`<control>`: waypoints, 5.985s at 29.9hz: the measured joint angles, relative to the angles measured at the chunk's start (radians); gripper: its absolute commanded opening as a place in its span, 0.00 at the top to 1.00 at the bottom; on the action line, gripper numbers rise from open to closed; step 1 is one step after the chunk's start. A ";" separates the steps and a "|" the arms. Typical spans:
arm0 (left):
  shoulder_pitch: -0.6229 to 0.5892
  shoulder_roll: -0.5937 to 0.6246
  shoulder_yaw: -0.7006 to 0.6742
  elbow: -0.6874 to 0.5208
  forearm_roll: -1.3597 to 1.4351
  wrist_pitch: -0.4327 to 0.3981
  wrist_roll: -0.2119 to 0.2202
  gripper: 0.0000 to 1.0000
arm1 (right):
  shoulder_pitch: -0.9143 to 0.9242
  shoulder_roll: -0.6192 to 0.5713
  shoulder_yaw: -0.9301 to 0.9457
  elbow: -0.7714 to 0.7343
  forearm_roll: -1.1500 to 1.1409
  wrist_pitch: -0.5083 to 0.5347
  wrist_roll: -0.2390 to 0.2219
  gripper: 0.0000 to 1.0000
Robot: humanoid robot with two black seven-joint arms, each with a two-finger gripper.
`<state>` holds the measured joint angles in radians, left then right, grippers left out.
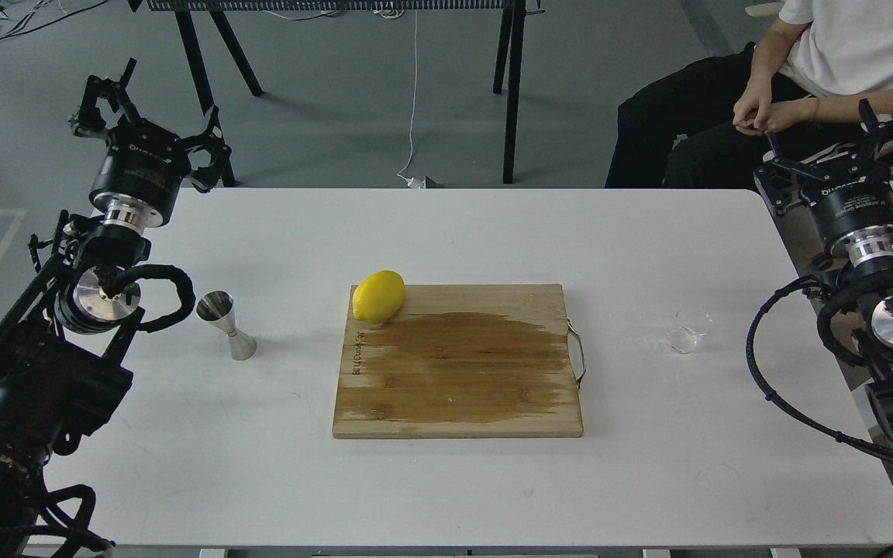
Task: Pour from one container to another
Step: 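Reach the left gripper toward the steel jigger, then close the left gripper around the steel jigger, then lift the jigger with the left gripper and carry it over the cutting board, then lower the jigger onto the cutting board beside the lemon and open the left gripper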
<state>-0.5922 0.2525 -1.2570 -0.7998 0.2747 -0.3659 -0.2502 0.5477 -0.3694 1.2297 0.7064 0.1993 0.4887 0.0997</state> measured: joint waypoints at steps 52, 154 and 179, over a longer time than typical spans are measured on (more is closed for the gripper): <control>0.517 0.286 0.410 -0.140 1.903 0.847 -0.117 0.12 | -0.031 -0.026 0.010 0.013 0.002 0.000 0.002 0.00; -0.104 -0.212 1.021 0.106 1.907 0.733 0.007 0.87 | -0.084 -0.156 0.077 0.040 0.005 0.000 0.003 0.00; -0.122 -0.233 1.101 0.119 1.907 0.724 0.011 0.76 | -0.081 -0.160 0.065 0.035 0.003 0.000 0.003 0.00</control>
<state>-0.7146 0.0197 -0.1563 -0.6812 2.1816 0.3585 -0.2393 0.4671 -0.5298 1.2947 0.7409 0.2024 0.4887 0.1028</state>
